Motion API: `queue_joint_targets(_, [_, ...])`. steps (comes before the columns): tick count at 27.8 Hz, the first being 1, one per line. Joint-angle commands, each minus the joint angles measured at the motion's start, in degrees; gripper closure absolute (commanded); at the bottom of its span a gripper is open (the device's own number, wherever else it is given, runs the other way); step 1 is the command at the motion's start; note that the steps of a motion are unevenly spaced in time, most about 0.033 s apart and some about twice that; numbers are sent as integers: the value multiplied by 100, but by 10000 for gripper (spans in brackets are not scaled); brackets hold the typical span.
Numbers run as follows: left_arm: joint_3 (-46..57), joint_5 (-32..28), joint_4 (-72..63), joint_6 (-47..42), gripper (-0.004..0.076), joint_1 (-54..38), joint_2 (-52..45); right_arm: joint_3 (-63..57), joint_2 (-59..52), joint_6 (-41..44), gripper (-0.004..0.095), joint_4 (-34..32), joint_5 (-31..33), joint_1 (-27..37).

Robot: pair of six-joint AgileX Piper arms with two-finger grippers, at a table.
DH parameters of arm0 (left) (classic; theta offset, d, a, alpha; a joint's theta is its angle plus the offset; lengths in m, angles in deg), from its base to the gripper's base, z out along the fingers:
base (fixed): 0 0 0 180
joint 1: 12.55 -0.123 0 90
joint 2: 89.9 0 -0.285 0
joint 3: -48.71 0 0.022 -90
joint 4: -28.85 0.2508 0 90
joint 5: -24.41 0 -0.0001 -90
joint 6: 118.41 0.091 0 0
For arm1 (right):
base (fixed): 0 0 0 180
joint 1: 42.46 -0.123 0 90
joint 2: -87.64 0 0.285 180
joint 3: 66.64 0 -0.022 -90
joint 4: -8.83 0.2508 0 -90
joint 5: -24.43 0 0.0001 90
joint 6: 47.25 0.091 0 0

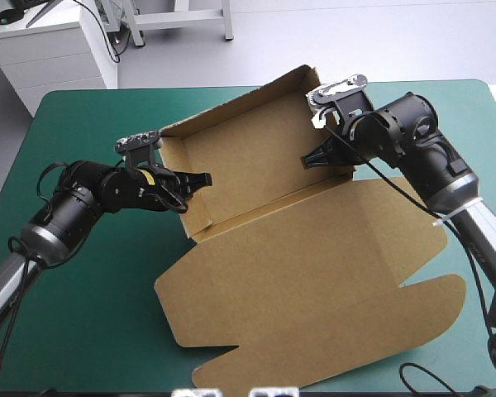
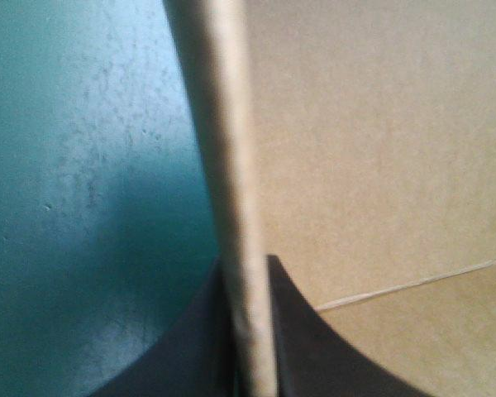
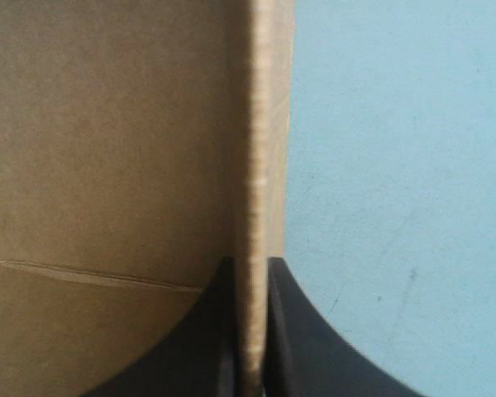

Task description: Fold the box

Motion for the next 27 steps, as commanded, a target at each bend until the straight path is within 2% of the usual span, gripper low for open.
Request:
queue_joint_targets(1, [-759,232,99,232,731,55,50,192,-172,351,922,-10,-430,-10])
queue_joint_targets(7, [-2068,1422,524,308,731,55,868,192,113,608,922,-163,-363,-10])
queue_joint_targets(10, [-2517,1881,438,478,731,55,1346,192,370,671,922,-163,-127,14])
queue_joint_targets(14, [-2784,2454,438,518,731,55,1867,192,763,593,922,167,350,277])
queue_joint_targets(19, [-2784,2689,451,656,731,55,2266,192,1147,272,922,684,712,603])
queue_joint_targets(27, [-2784,2689,398,656,731,55,2625,172,1652,252,922,980,742,666])
